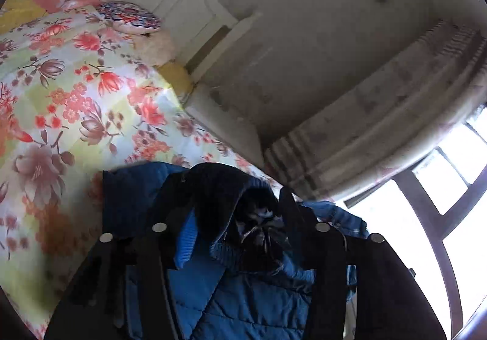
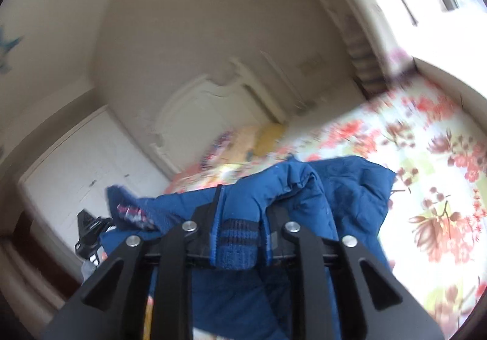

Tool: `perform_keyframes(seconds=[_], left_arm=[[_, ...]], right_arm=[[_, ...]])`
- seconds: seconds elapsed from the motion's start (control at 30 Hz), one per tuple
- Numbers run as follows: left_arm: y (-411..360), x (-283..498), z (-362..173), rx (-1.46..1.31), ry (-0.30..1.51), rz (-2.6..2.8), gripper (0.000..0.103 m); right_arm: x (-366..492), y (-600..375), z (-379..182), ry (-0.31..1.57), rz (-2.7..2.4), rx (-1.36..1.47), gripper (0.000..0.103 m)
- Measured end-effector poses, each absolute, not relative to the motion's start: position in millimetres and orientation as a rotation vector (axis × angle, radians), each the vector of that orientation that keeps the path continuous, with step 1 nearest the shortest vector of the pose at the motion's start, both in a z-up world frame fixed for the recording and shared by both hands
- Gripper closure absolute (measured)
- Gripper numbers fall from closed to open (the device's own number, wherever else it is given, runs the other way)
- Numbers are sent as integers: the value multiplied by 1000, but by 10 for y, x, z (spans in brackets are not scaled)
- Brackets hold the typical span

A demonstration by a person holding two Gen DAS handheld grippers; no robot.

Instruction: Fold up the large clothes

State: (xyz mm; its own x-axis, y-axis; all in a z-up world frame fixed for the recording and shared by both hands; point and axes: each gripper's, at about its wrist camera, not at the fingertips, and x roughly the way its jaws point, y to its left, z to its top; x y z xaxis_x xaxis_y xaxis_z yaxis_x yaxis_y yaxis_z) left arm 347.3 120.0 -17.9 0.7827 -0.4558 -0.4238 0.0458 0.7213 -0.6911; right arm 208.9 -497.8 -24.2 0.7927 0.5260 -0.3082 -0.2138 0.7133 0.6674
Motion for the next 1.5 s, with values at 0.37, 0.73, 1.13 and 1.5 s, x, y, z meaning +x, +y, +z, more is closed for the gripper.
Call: perform_keyframes(seconds=[0.37,0.73,1.13,1.5], left_arm=[[1493,4097,-478,-519,791,-295,41],[1133,4496,-973,-297,987,-370,41],[942,4533,-1023,-235,938,-372,66],[913,3896,81,-144,633,-325,88]], right_arm=[[2989,-5296,-794,645,324,578,27],[3529,-4951,-1055,822,364,241,27],[3520,-4970,-1214,804,343,268,50],[2832,-4417,-216,568,257,23,95]])
